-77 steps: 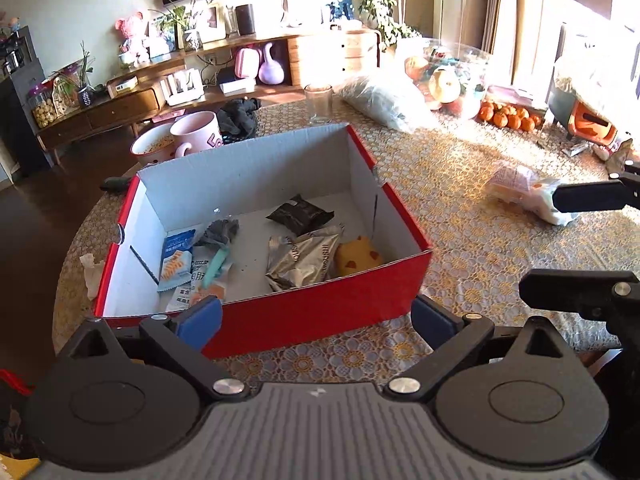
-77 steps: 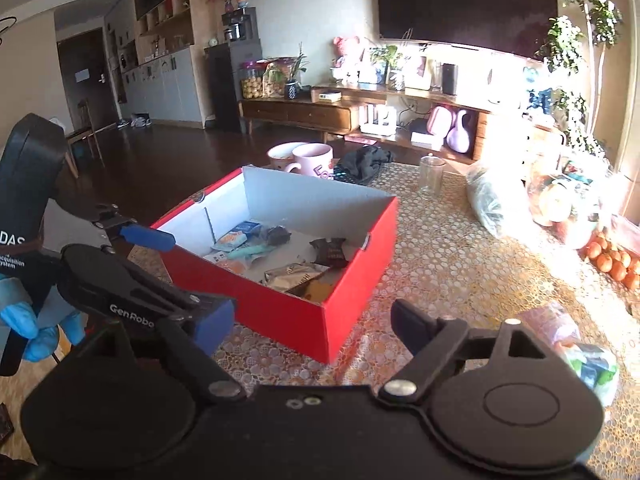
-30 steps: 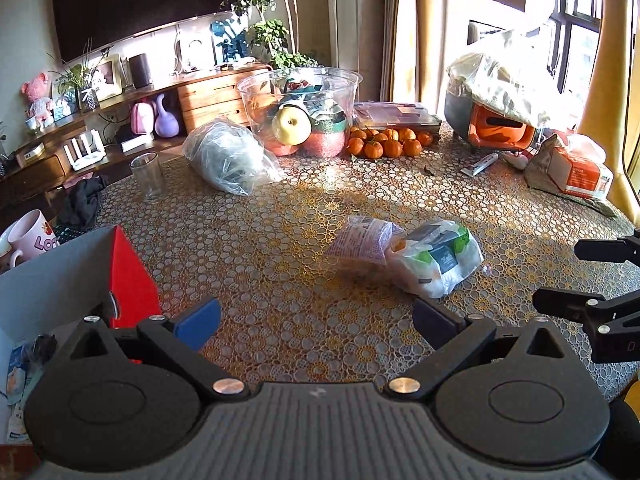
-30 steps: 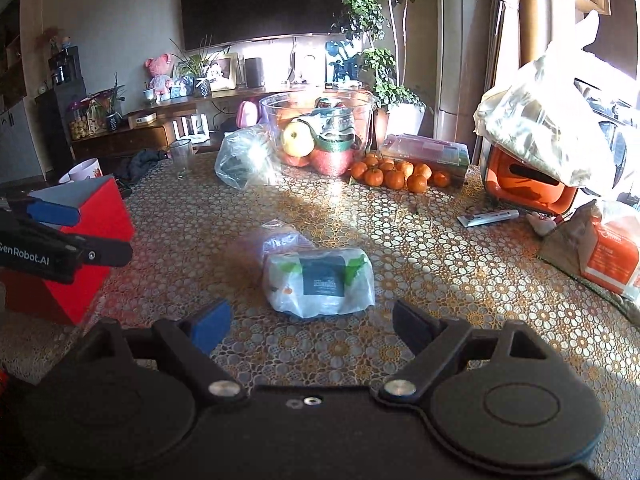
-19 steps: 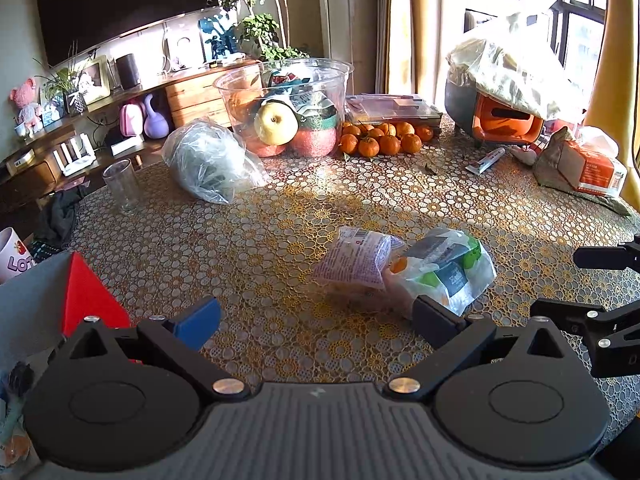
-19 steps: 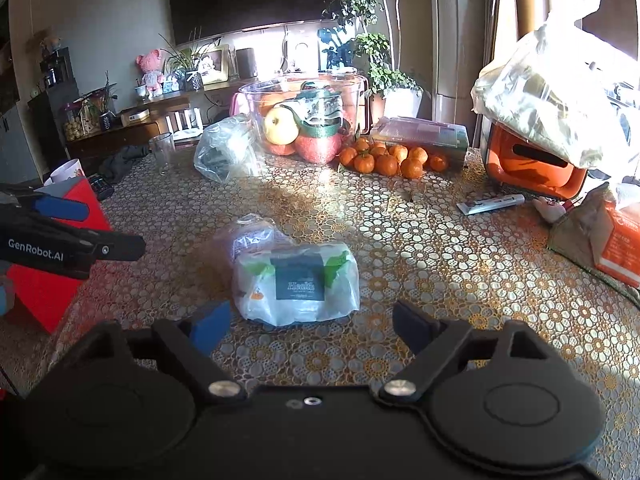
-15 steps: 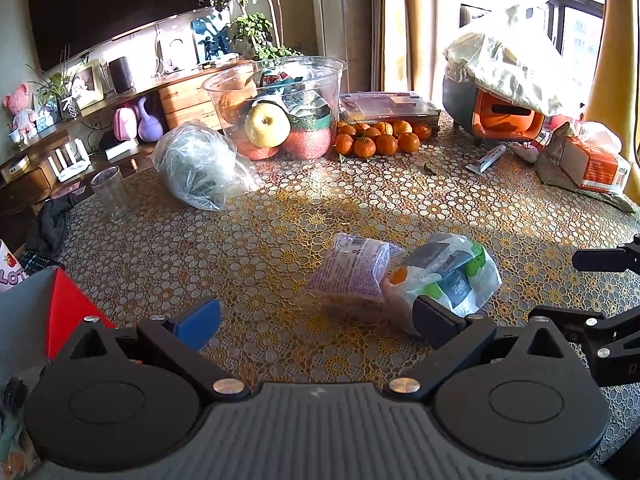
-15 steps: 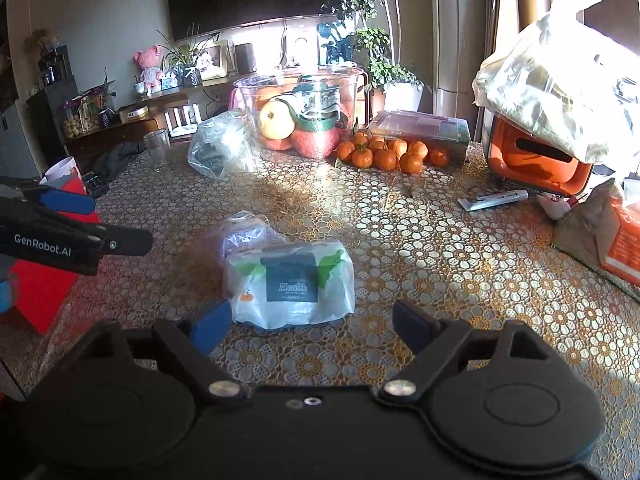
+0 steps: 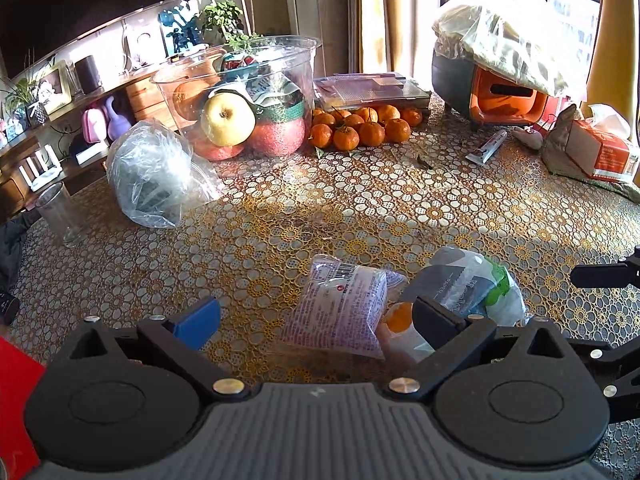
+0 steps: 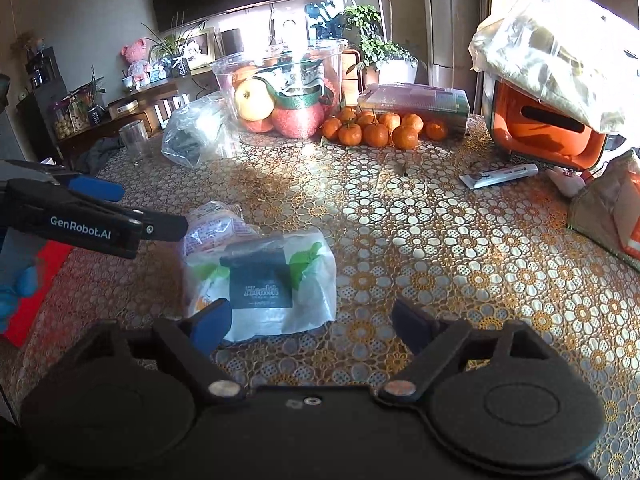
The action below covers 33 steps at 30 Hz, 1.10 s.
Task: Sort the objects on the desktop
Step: 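Grasp the pink-labelled clear bag with the left tool while the right tool grasps the white green-printed bag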
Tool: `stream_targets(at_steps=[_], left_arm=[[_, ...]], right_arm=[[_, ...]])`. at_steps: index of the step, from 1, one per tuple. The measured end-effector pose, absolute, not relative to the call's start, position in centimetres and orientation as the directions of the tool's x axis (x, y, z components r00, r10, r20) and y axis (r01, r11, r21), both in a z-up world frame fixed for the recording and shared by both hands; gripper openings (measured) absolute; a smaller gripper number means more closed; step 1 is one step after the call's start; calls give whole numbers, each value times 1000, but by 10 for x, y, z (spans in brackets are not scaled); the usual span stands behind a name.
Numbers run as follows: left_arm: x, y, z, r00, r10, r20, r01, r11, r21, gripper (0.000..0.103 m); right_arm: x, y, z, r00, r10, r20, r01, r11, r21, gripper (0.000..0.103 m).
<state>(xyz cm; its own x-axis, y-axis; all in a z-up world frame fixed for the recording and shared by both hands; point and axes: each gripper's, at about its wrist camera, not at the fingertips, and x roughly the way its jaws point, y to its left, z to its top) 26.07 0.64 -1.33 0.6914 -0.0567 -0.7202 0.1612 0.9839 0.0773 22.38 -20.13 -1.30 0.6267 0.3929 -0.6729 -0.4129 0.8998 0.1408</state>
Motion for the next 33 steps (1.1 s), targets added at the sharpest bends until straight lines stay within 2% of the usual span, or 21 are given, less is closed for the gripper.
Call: stream_targets(at_steps=[15, 17, 20, 26, 30, 33], left_arm=[[291, -1, -46, 670, -48, -741, 181, 978, 100, 102], [293, 0, -50, 666, -56, -744, 181, 979, 89, 102], [296, 1, -54, 662, -59, -747, 180, 980, 82, 102], [296, 2, -60, 654, -69, -753, 178, 982, 65, 96], [295, 1, -61, 652, -82, -754, 182, 982, 51, 84], [294, 0, -59, 649, -107, -754, 198, 980, 31, 69]], right_arm=[[252, -193, -35, 630, 376, -679, -382, 912, 151, 84], [254, -191, -36, 632, 385, -672, -388, 908, 156, 81], [259, -188, -40, 623, 387, -680, -388, 907, 162, 66], [259, -188, -43, 616, 413, -671, -401, 897, 185, 58], [256, -187, -43, 609, 433, -665, -413, 889, 200, 49], [255, -189, -42, 607, 439, -662, -400, 889, 223, 34]])
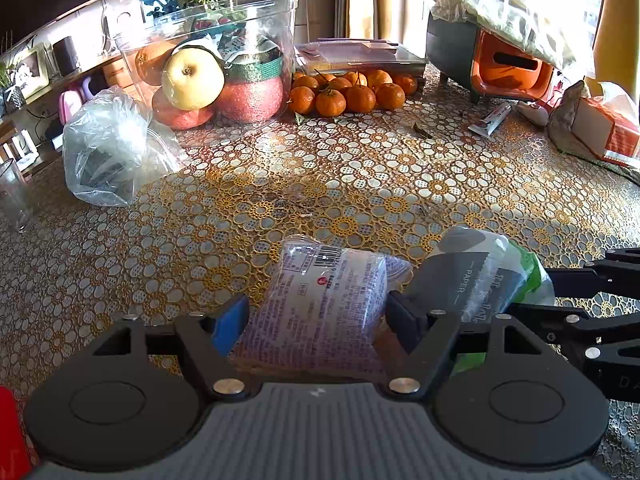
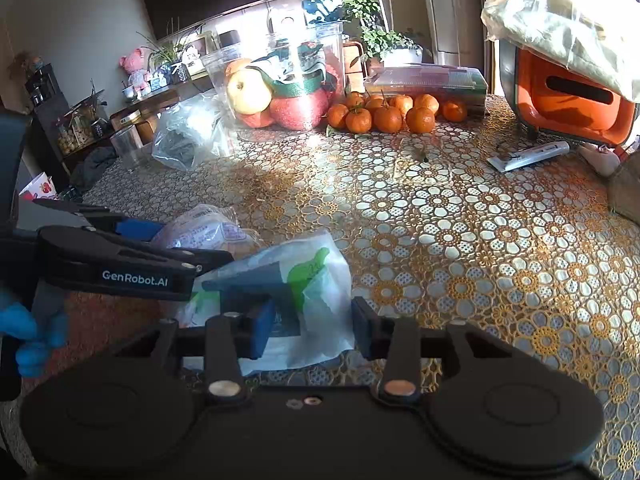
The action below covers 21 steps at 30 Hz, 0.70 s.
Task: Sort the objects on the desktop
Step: 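Grasp the pink-labelled clear bag with the left tool while the right tool grasps the white green-printed bag, then carry the clear bag and white bag over the red box with both tools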
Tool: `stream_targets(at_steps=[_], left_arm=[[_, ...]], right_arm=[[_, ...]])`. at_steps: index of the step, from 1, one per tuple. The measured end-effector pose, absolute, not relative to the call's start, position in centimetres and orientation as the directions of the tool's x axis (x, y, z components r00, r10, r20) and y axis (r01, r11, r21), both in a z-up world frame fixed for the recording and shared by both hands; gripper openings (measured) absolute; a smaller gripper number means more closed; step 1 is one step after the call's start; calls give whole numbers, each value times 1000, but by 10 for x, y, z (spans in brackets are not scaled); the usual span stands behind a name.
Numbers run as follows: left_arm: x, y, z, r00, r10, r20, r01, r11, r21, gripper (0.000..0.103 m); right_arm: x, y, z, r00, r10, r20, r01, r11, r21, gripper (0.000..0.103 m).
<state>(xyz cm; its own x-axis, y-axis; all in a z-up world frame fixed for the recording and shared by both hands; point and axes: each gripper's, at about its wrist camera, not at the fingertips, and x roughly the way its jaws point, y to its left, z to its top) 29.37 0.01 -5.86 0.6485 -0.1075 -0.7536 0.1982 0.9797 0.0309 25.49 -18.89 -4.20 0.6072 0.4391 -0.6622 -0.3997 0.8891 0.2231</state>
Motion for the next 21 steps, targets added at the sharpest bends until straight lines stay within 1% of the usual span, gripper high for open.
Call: stream_targets(at_steps=[1, 2, 6, 10, 15, 21], left_arm=[[293, 0, -58, 649, -104, -754, 197, 980, 34, 67], [293, 0, -57, 648, -100, -755, 193, 981, 36, 67], [292, 4, -55, 640, -115, -760, 179, 984, 2, 63], [285, 1, -50, 643, -115, -758, 184, 983, 7, 57], [277, 5, -40, 659, -110, -744, 168, 986, 3, 54], [265, 12, -26, 668, -92, -738, 143, 990, 6, 53]], right_arm=[[255, -190, -42, 605, 440, -664, -392, 890, 233, 27], [256, -193, -42, 601, 444, -665, -384, 890, 247, 24], [254, -198, -41, 586, 456, -670, -372, 886, 277, 19], [247, -197, -35, 606, 438, -664, -364, 895, 258, 16], [239, -198, -26, 639, 387, -665, -347, 916, 201, 14], [229, -209, -17, 649, 383, -657, -336, 919, 204, 13]])
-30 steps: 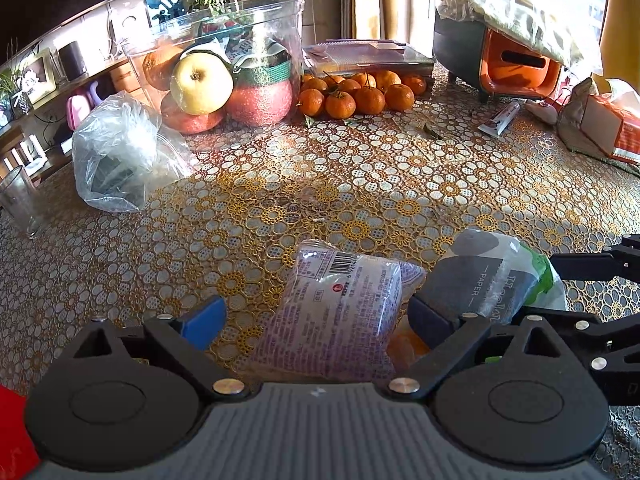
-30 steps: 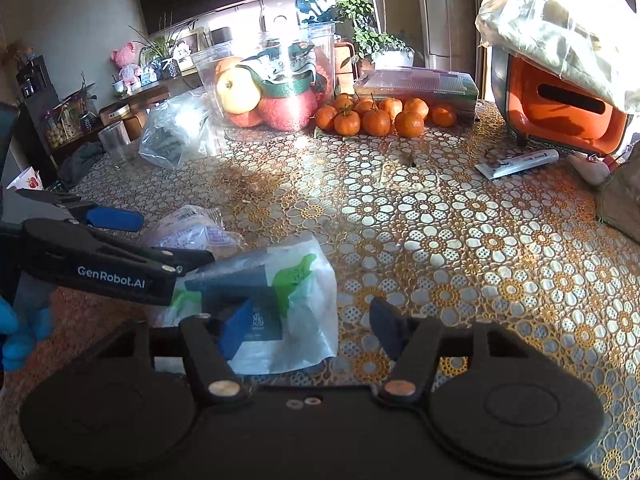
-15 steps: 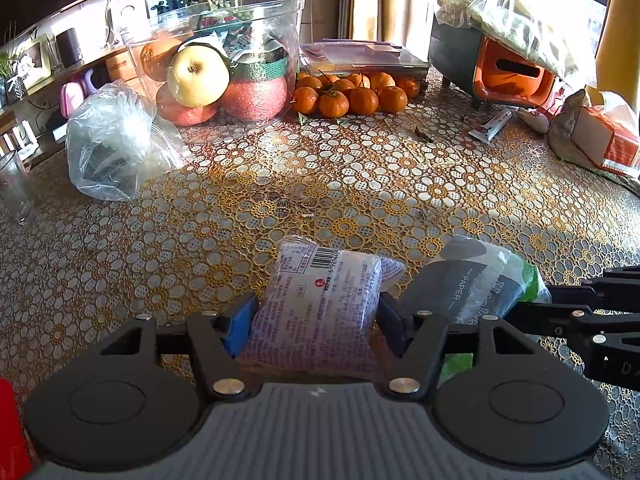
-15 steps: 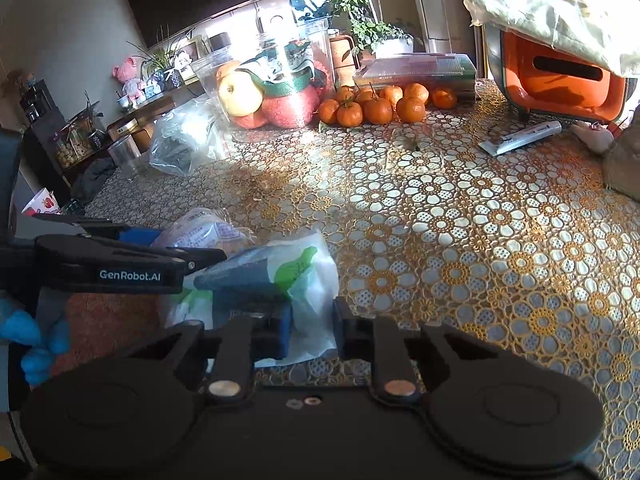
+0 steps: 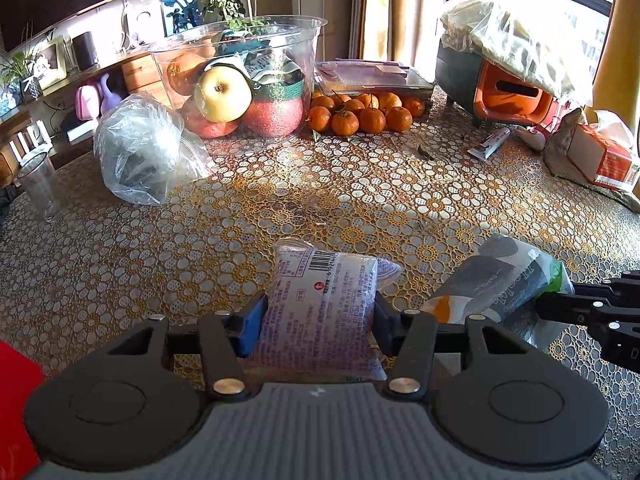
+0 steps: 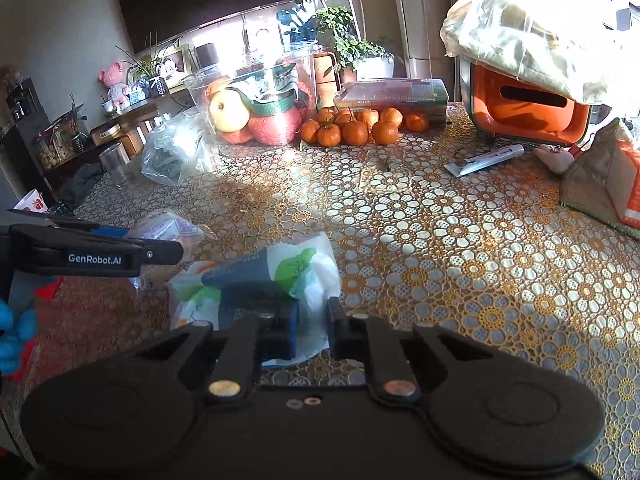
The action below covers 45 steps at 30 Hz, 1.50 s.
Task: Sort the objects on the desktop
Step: 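Carry the clear bag and white bag over the red box with both tools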
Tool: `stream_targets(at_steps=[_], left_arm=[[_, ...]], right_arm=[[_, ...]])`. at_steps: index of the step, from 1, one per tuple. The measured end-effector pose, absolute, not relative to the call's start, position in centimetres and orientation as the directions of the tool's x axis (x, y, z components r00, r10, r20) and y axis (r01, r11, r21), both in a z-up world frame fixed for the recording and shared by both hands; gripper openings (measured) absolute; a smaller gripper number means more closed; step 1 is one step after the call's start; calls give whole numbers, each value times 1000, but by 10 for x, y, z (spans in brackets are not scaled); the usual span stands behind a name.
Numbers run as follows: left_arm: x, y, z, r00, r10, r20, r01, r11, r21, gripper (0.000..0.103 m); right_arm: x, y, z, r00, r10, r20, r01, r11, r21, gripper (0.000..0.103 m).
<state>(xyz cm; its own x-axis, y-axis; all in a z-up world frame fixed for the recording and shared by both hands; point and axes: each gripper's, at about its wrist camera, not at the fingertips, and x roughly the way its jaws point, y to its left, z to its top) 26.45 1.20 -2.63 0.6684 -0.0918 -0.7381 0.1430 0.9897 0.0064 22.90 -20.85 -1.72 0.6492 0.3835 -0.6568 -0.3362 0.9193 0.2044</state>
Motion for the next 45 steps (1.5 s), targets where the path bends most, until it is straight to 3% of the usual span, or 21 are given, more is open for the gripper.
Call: stream_targets(at_steps=[27, 45], left_arm=[[141, 27, 53, 737, -76, -671, 90, 996, -14, 53], [63, 77, 98, 798, -19, -602, 19, 1000, -6, 53]], right_arm=[[142, -205, 57, 700, 395, -596, -356, 915, 189, 14], [89, -147, 101, 697, 466, -545, -455, 875, 166, 14]])
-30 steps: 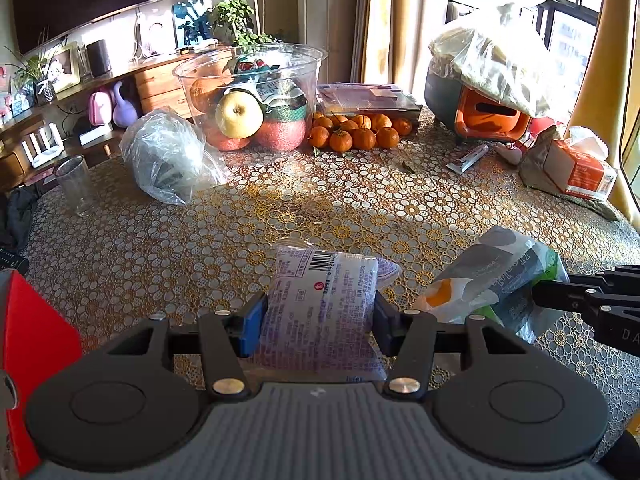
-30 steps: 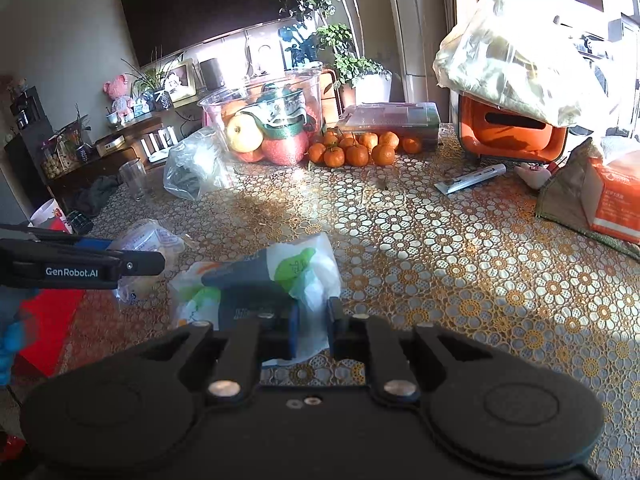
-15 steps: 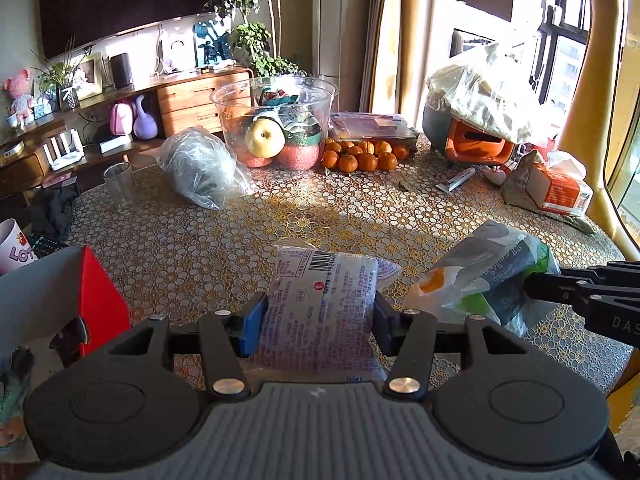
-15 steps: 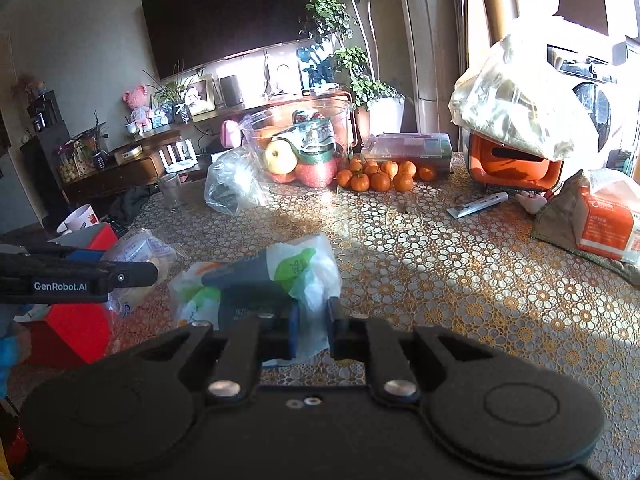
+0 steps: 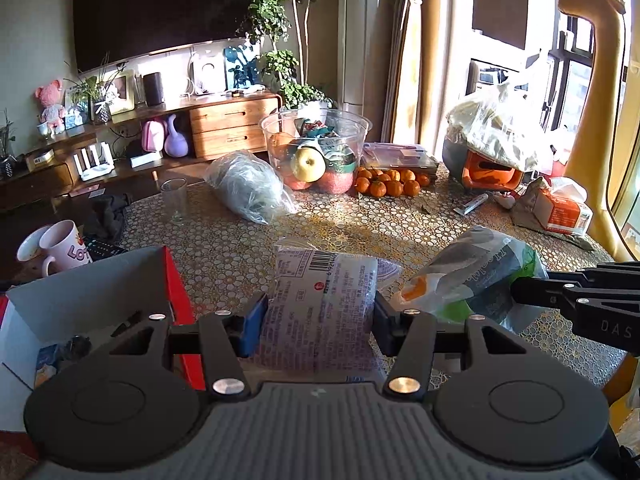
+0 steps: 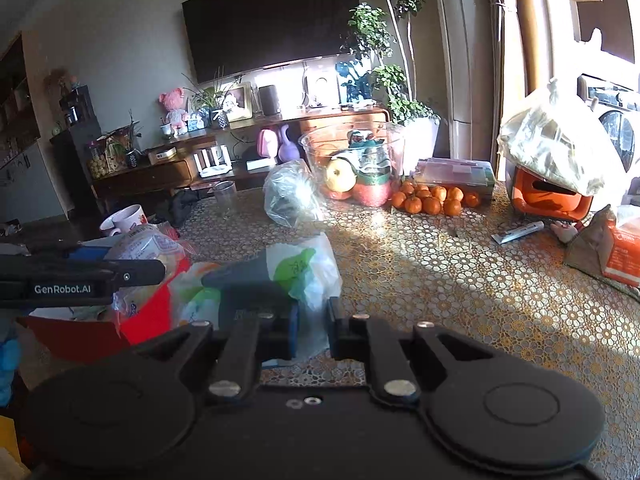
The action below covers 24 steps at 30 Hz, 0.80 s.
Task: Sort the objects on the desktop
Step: 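Carry the clear bag and white bag over the red box with both tools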
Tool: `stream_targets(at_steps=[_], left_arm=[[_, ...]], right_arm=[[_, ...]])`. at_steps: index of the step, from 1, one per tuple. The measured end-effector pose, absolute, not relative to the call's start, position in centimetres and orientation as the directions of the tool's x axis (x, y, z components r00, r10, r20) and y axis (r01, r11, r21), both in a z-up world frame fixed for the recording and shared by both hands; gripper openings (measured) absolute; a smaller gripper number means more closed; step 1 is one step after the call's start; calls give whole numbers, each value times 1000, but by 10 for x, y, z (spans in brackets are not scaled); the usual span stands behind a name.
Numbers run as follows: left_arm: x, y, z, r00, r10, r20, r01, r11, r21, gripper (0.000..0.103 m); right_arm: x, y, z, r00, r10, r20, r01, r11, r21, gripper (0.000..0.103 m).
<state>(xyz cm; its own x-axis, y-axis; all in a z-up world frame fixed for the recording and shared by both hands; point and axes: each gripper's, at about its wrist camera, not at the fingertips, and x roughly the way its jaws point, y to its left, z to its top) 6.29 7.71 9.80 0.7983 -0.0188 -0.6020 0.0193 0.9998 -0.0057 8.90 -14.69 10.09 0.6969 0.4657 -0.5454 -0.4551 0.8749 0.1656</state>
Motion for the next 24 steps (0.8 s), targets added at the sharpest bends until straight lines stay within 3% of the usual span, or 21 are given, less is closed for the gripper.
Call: stream_targets(at_steps=[24], left_arm=[[14, 197, 115, 778, 103, -620, -128, 992, 3, 53]], right_arm=[[66, -11, 131, 585, 531, -612, -642, 765, 50, 14]])
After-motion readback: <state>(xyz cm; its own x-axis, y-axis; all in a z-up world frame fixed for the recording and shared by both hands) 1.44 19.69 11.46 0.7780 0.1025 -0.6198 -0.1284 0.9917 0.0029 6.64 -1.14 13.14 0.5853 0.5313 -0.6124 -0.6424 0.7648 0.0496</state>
